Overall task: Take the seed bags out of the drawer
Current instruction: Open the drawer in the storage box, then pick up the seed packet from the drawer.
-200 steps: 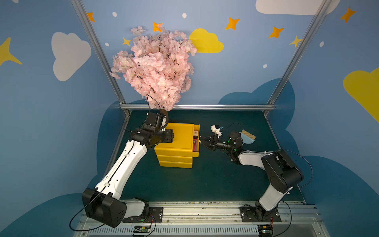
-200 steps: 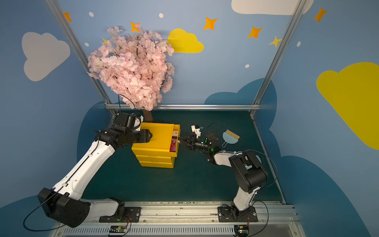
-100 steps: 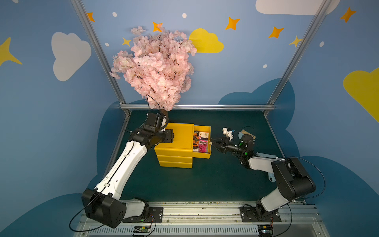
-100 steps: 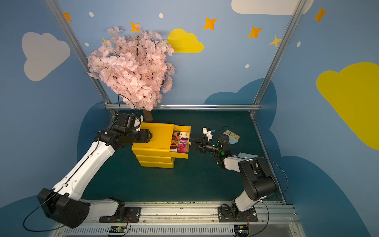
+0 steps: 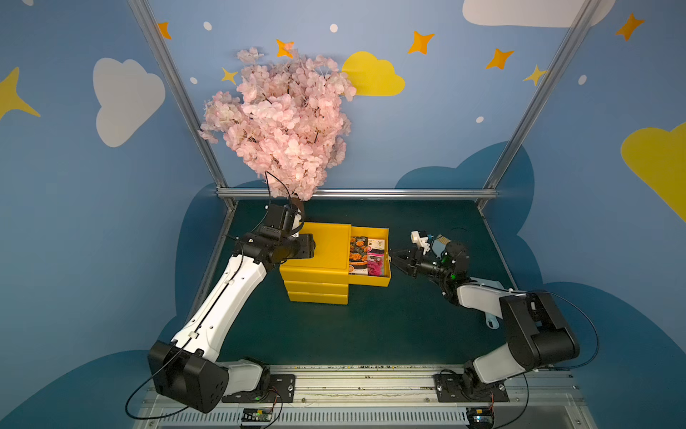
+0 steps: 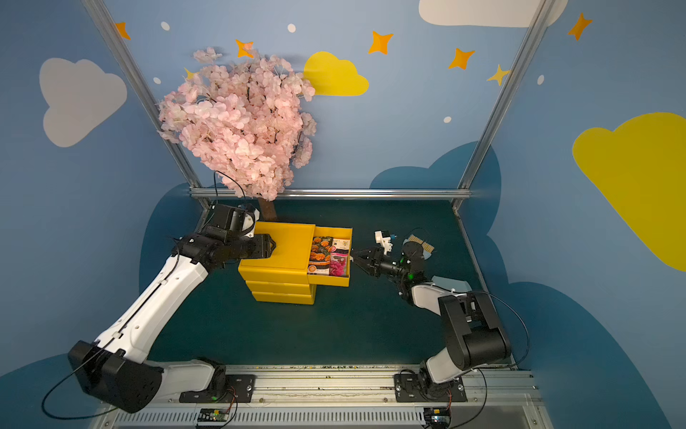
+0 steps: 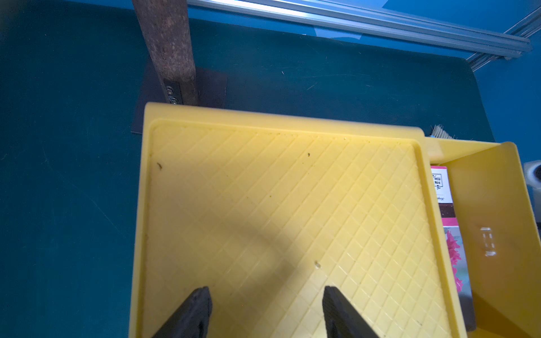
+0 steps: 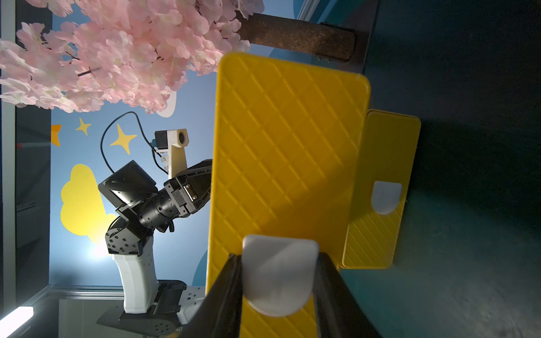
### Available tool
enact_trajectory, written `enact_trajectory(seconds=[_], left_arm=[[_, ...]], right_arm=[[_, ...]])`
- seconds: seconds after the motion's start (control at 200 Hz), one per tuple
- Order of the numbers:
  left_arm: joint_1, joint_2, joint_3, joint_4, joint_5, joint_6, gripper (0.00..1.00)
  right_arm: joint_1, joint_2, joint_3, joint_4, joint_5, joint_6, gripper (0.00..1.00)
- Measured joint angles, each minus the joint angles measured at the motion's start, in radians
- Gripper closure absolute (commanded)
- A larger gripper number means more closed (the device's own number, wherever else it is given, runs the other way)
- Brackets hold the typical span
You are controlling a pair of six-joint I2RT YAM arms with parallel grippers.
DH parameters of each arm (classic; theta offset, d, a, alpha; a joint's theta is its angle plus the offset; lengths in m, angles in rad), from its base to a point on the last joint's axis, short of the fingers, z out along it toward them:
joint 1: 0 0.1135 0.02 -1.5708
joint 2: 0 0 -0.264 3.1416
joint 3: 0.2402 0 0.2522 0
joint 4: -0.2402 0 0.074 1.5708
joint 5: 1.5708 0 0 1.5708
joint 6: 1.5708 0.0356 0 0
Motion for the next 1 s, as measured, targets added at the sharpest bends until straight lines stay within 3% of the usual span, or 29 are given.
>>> enact_trajectory(seconds=[0.085,0.185,0.31,0.446,0.591,0.721,0.901,0.936,1.001], left_arm=[[0.000,-0.001,-0.003,0.003,0.000,0.000,0.34],[-0.001,-0.004,-0.007,0.011,0.001,0.000,0.34],[-0.001,-0.006,-0.010,0.014,0.001,0.000,0.34],[-0.001,-0.007,-0.013,0.019,0.002,0.000,0.34],[-0.001,-0.008,-0.017,0.027,0.005,0.000,0.34],[0.000,-0.008,-0.019,0.033,0.008,0.000,0.33],[0.002,-0.008,-0.023,0.040,0.015,0.000,0.33],[0.003,-0.008,-0.024,0.044,0.016,0.000,0.33],[0.004,-0.009,-0.028,0.056,0.018,0.000,0.33]], right_arm=[[0.000,0.000,0.001,-0.003,0.000,-0.007,0.75],[-0.001,0.000,0.005,-0.019,-0.001,-0.018,0.58],[-0.010,-0.004,0.014,-0.085,0.010,-0.068,0.49],[-0.020,-0.071,0.053,-0.339,0.051,-0.196,0.39],[-0.020,-0.211,0.175,-0.741,0.200,-0.424,0.31],[-0.021,-0.341,0.271,-1.013,0.385,-0.583,0.31],[-0.037,-0.463,0.286,-1.171,0.605,-0.679,0.32],[-0.047,-0.478,0.286,-1.189,0.635,-0.689,0.35],[-0.063,-0.497,0.286,-1.218,0.679,-0.692,0.50]])
